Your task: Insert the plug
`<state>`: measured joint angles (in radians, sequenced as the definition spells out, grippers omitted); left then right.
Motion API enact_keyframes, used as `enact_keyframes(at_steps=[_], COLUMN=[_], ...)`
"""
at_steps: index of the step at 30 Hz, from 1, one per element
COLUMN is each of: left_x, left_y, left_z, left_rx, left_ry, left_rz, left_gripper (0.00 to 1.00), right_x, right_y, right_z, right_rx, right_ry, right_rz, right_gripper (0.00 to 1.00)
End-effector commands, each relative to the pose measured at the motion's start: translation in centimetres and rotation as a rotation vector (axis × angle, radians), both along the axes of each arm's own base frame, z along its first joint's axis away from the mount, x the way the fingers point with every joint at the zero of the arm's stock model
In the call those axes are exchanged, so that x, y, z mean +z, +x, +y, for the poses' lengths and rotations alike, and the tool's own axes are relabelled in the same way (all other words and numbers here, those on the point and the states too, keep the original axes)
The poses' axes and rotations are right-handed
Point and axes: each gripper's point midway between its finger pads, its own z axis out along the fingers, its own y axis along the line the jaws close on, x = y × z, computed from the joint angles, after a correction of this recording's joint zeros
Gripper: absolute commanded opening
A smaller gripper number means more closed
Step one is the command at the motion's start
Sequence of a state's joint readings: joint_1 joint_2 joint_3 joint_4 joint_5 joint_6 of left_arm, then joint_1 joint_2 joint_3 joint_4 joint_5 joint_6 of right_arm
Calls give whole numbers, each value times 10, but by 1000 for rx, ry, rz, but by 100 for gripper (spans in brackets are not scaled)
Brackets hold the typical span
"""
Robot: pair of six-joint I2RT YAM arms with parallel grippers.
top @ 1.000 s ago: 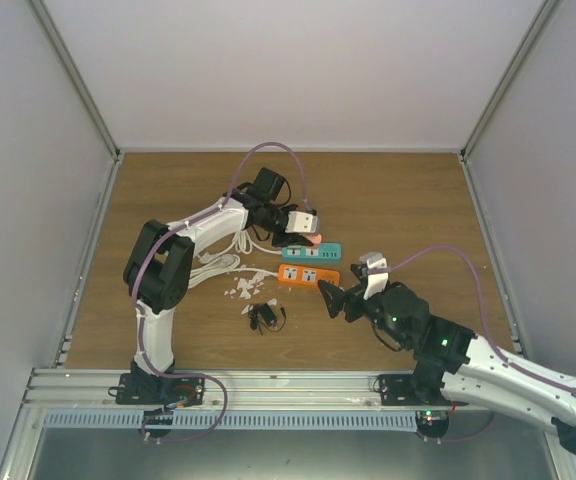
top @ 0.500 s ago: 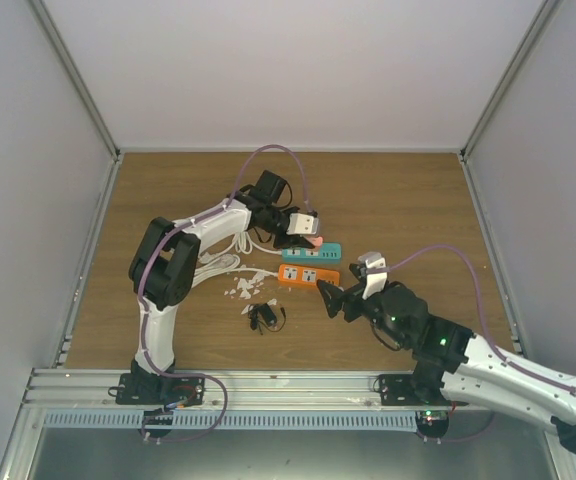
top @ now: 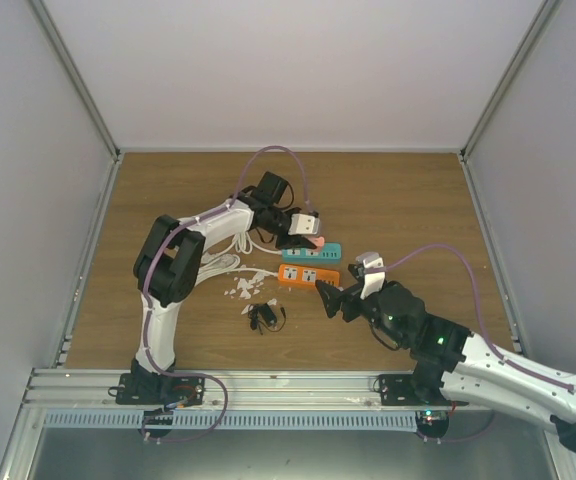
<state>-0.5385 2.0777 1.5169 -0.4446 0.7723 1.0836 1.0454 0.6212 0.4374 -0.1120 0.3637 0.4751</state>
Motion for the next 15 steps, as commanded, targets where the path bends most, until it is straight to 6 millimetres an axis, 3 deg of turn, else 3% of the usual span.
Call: enact_keyframes(at_steps=[1,7,15], left_x=[-2,-12,-9], left_y=[6,13,8], left_z=[-3,0,8], left_rx=[-3,30,7], left_ry=[-13,17,-2], left_rz=[-5,16,53], left_gripper=[0,0,0], right_x=[2,2,2], right_y=[-1,-1,-1], right_z=[2,2,2], right_rx=[8,8,9], right_ry=[3,1,4], right_rz=[-15,-15,-14], right_gripper=[99,100,100])
